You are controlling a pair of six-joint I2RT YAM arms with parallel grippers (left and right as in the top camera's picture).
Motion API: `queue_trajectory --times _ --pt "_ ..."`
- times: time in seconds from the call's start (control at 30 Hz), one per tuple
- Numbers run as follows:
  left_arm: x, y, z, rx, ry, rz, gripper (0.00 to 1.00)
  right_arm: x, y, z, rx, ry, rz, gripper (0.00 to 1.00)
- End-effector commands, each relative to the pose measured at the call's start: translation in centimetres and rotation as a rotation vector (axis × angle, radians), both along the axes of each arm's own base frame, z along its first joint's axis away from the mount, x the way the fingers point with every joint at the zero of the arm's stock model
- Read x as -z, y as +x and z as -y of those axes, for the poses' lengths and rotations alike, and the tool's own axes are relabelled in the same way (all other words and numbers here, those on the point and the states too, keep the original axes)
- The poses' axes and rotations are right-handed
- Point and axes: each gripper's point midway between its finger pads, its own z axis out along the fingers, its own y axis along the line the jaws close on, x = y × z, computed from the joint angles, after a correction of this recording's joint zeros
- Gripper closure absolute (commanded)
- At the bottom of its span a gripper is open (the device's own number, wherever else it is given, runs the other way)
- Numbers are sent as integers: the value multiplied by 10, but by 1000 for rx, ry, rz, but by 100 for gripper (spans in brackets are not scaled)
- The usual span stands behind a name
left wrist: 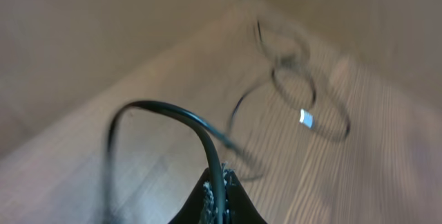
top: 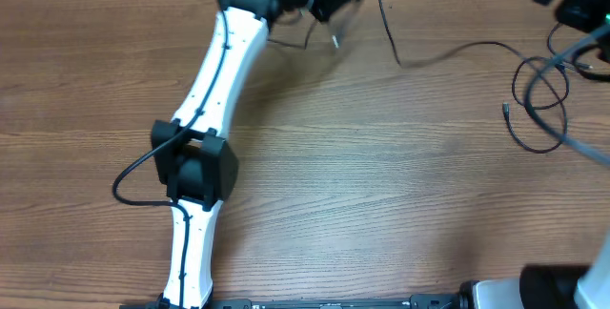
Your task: Untangle cables
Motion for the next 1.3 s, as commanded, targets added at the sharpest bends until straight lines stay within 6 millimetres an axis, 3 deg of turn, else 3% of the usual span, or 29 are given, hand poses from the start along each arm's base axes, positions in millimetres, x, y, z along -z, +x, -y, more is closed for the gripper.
queue_trajectory --times 0.0,0.17,0.3,0.43,0.63,0.83,0.9,0.93,1.0,1.03,1.13,1.27 --pt "-69 -8 -6 -24 -155 -53 96 63 40 -17 -85 55 -196 0" --pt "-108 -19 -10 -1 -227 -51 96 138 78 -84 -481 206 -398 0" --pt "-123 -28 -9 27 -267 -74 96 194 112 -95 -542 257 -497 0" --pt "-130 -30 -13 31 -288 -93 96 192 131 -131 -753 288 -401 0" --pt "-142 -36 -20 55 -329 -127 96 183 142 -142 -791 261 -335 0" --pt "-161 -52 -14 148 -385 -137 96 199 152 -163 -851 291 -339 7" --pt "-168 -56 -13 181 -405 -135 96 211 157 -169 -860 297 -357 18" --pt "-172 -59 -12 198 -414 -134 96 218 160 -171 -863 299 -364 32" --pt "-177 -62 -12 222 -426 -126 96 227 166 -172 -862 301 -370 91" --pt "-179 -63 -12 231 -428 -120 96 229 167 -172 -861 301 -370 96" --pt "-179 -58 -19 215 -428 -115 96 228 175 -161 -818 275 -355 96" --pt "-178 -41 -46 150 -425 -85 96 197 180 -128 -697 234 -294 96"
